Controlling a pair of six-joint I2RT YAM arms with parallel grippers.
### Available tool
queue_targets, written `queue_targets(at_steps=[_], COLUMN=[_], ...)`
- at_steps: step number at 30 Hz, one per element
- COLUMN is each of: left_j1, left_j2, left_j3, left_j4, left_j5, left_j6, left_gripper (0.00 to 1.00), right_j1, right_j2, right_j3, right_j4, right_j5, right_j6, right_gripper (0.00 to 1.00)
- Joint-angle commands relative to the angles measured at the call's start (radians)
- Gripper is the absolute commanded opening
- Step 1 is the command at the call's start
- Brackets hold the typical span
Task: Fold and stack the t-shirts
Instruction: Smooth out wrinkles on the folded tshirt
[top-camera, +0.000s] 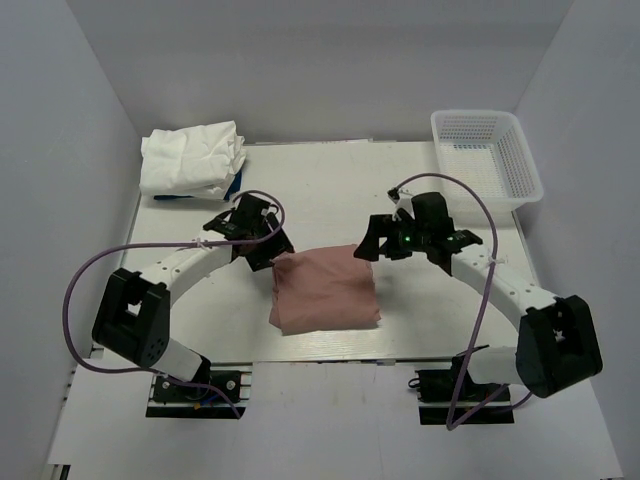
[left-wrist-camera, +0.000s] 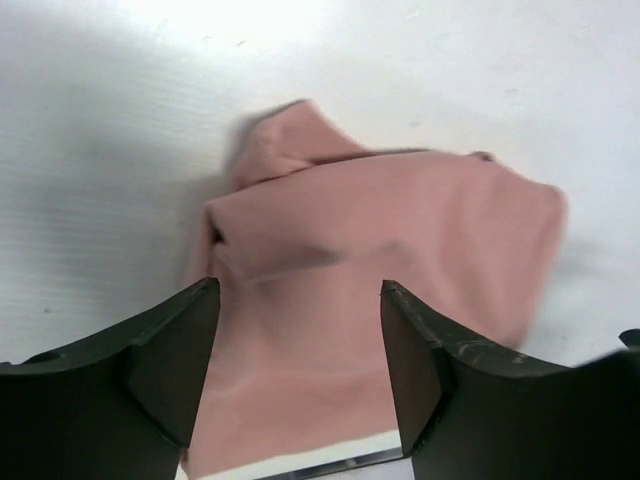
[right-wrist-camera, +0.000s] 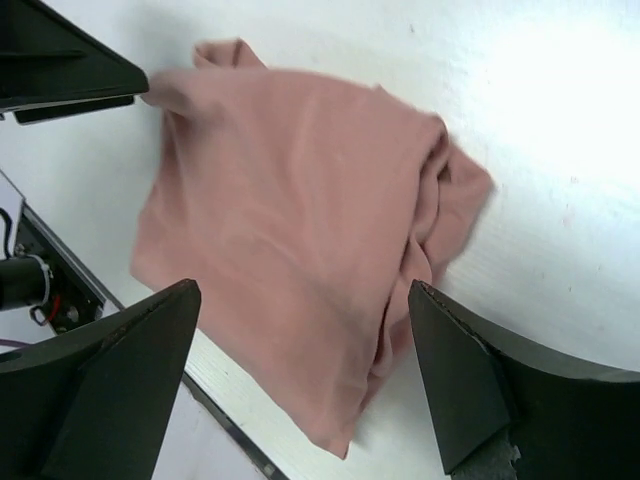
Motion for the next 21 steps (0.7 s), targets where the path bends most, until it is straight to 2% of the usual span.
queue_targets(at_steps=[1,5,11,12,16,19,21], left_j1=[-0.008,-0.017,-0.017,-0.017,0.007,0.016,0.017], left_j2=[-0.06,-0.017,0.126,0.139,0.23,0.307,0.385], left_j3=[0.075,0.084,0.116,0.116,0.135,0.216,0.27], left_j4=[-0.044,0.026,0.066,0.076,0.105,0.1,0.06], left_j5=[0.017,0.113,0.161,0.161,0.114,0.085,0.085], left_j6=[0.035,0.073,0.103,0.103,0.103,0.129,0.139], left_gripper=[0.77,0.77,0.77,0.77,0.77,0.77,0.77], right_j1=[0.006,0.02,0.025,0.023,0.023,0.017,0.012], right_j2=[-0.024,0.032,0.192,0.193,0.366,0.439,0.475], right_j3=[0.052,0.049,0.098,0.101,0.148,0.142,0.168], right_j4=[-0.058,0.047,0.145,0.146,0.204,0.274,0.255], right_j5=[-0.008,-0.115,-0.132,-0.144,-0.176,-0.135,-0.034], right_j6=[-0.033,0.019,0.019,0.019,0.071,0.109,0.108], right_gripper=[0.91,0.91,0.91,0.91,0.91,0.91,0.91])
